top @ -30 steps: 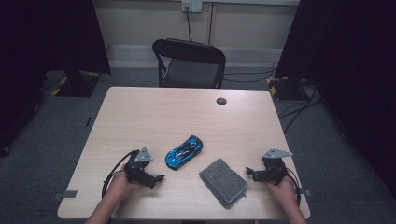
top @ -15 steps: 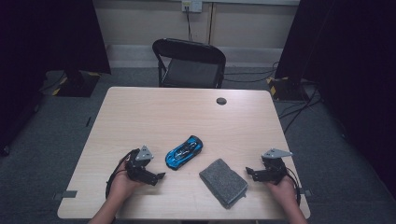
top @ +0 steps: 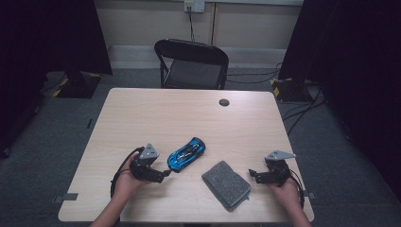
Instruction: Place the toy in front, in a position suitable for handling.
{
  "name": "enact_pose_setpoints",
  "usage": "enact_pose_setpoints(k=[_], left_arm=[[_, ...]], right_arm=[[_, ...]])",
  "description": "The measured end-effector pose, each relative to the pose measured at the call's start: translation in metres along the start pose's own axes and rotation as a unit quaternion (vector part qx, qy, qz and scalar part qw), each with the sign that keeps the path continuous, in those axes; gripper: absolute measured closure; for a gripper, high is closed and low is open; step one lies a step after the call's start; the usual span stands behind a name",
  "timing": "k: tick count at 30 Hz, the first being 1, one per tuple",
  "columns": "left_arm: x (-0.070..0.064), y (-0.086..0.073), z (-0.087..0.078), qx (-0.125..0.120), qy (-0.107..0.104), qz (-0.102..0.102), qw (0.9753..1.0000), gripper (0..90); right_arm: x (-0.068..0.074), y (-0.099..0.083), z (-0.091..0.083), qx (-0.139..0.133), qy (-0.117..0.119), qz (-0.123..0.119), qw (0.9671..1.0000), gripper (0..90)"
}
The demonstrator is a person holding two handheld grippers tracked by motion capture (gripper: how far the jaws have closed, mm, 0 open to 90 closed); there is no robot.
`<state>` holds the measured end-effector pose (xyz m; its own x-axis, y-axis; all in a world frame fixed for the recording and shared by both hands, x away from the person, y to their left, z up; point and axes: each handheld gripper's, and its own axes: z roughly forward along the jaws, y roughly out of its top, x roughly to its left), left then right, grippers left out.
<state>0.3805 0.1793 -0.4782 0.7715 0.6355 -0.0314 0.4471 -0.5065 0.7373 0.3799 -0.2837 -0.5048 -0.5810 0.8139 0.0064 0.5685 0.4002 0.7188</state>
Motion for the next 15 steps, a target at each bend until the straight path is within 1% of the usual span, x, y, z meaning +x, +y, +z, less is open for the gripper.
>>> enact_pose_setpoints(k=[1, 2, 3, 5, 6, 9, 11, 12, 13, 14, 15], left_arm=[[-0.001, 0.007, 0.004, -0.002, -0.011, -0.004, 0.9999, 15.1], [-0.001, 0.007, 0.004, -0.002, -0.011, -0.004, 0.9999, 15.1], [-0.002, 0.012, 0.006, -0.003, -0.012, -0.004, 0.9999, 15.1], [-0.001, 0.021, 0.010, -0.011, -0.024, -0.012, 0.9996, 15.1], [-0.001, 0.025, 0.013, -0.015, -0.026, -0.009, 0.9995, 15.1], [-0.001, 0.038, 0.023, -0.013, -0.030, -0.010, 0.9994, 15.0], [-0.001, 0.046, 0.032, -0.008, -0.027, -0.008, 0.9996, 14.9], [-0.001, 0.051, 0.039, 0.000, -0.024, -0.010, 0.9997, 14.8], [-0.001, 0.053, 0.043, 0.005, -0.024, -0.010, 0.9997, 14.8], [-0.001, 0.053, 0.043, 0.005, -0.024, -0.010, 0.9997, 14.8], [-0.002, 0.054, 0.049, 0.010, -0.016, -0.007, 0.9998, 14.8]], right_arm=[[0.000, 0.000, 0.000, 0.000, 0.000, 0.000, 1.0000, 11.1], [0.000, 0.000, 0.000, 0.000, 0.000, 0.000, 1.0000, 11.1], [0.000, 0.000, 0.000, 0.000, 0.000, 0.000, 1.0000, 11.1], [0.000, 0.000, 0.000, 0.000, 0.000, 0.000, 1.0000, 11.1], [0.000, 0.000, 0.000, 0.000, 0.000, 0.000, 1.0000, 11.1], [0.000, 0.000, 0.000, 0.000, 0.000, 0.000, 1.0000, 11.1], [0.000, 0.000, 0.000, 0.000, 0.000, 0.000, 1.0000, 11.1], [0.000, 0.000, 0.000, 0.000, 0.000, 0.000, 1.0000, 11.1], [0.000, 0.000, 0.000, 0.000, 0.000, 0.000, 1.0000, 11.1], [0.000, 0.000, 0.000, 0.000, 0.000, 0.000, 1.0000, 11.1], [0.000, 0.000, 0.000, 0.000, 0.000, 0.000, 1.0000, 11.1]])
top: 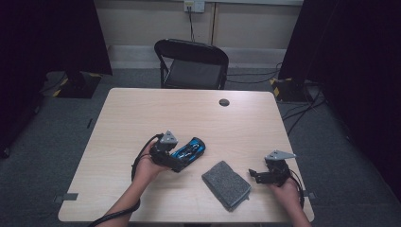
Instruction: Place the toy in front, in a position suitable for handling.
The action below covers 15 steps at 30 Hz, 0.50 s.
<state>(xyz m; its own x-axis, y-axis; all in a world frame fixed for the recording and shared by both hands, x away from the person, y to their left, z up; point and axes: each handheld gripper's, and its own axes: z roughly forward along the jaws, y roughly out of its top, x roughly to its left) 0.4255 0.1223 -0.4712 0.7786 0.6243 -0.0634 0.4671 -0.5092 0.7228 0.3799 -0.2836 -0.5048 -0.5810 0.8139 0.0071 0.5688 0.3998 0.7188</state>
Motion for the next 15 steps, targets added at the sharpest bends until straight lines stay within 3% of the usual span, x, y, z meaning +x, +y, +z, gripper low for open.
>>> enact_pose_setpoints(k=[8, 15], left_arm=[[-0.005, 0.006, 0.019, 0.016, 0.001, 0.015, 0.9998, 14.9], [-0.004, 0.006, 0.032, 0.032, 0.010, 0.004, 0.9994, 18.2]], right_arm=[[0.000, 0.000, 0.000, 0.000, 0.000, 0.000, 1.0000, 11.1], [0.000, 0.000, 0.000, 0.000, 0.000, 0.000, 1.0000, 11.1]])
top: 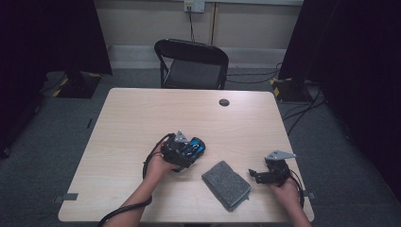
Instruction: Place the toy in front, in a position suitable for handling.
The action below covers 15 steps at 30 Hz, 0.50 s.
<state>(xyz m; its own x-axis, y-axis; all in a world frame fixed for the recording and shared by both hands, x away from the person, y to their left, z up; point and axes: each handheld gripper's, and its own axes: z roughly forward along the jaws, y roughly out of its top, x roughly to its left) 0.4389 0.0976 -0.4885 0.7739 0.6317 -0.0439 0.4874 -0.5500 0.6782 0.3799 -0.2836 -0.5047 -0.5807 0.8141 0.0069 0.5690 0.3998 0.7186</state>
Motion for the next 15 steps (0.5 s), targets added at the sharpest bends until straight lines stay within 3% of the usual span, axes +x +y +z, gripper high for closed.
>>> enact_pose_setpoints(k=[3, 5, 8, 14, 15], left_arm=[[0.0011, -0.0014, 0.0023, 0.011, 0.007, -0.003, 0.9999, 20.8], [0.0021, -0.0025, 0.0029, 0.012, 0.002, -0.018, 0.9998, 21.9], [0.0018, -0.0025, 0.0031, 0.017, -0.004, -0.023, 0.9996, 24.4], [-0.0036, -0.0009, 0.0045, 0.030, 0.016, -0.002, 0.9994, 24.2], [-0.0045, -0.0003, 0.0051, 0.031, 0.017, -0.007, 0.9994, 23.5]], right_arm=[[0.0000, 0.0000, 0.0000, 0.000, 0.000, 0.000, 1.0000, 11.1], [0.0000, 0.0000, 0.0000, 0.000, 0.000, 0.000, 1.0000, 11.1], [0.0000, 0.0000, 0.0000, 0.000, 0.000, 0.000, 1.0000, 11.1], [0.0000, 0.0000, 0.0000, 0.000, 0.000, 0.000, 1.0000, 11.1], [0.0000, 0.0000, 0.0000, 0.000, 0.000, 0.000, 1.0000, 11.1]])
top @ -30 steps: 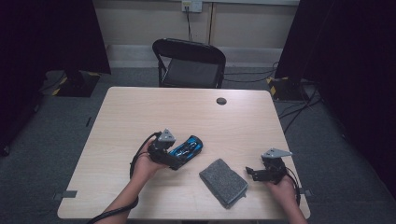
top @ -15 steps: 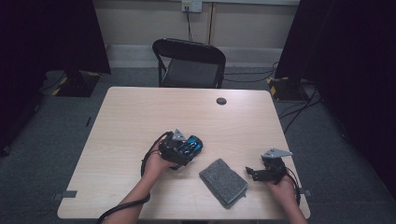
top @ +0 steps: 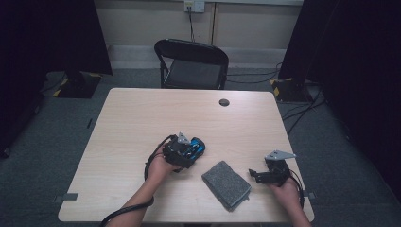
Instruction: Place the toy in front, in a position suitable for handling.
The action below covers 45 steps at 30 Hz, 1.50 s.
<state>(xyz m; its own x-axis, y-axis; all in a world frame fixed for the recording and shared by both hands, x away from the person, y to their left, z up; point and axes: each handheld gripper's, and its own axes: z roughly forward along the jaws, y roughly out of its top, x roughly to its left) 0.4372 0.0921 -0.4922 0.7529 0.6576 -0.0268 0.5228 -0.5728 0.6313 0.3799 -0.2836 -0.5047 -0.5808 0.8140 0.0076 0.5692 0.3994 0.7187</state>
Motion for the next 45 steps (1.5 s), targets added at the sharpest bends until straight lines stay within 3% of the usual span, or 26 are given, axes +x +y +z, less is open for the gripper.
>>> enact_pose_setpoints(k=[17, 34, 45], left_arm=[[-0.001, 0.000, 0.000, -0.003, 0.005, -0.008, 1.0000, 25.8], [0.001, 0.011, -0.006, 0.024, 0.003, -0.013, 0.9996, 27.6], [0.006, 0.024, -0.014, 0.009, 0.004, -0.012, 0.9999, 27.6]], right_arm=[[0.000, 0.000, 0.000, 0.000, 0.000, 0.000, 1.0000, 11.1], [0.000, 0.000, 0.000, 0.000, 0.000, 0.000, 1.0000, 11.1], [0.000, 0.000, 0.000, 0.000, 0.000, 0.000, 1.0000, 11.1]])
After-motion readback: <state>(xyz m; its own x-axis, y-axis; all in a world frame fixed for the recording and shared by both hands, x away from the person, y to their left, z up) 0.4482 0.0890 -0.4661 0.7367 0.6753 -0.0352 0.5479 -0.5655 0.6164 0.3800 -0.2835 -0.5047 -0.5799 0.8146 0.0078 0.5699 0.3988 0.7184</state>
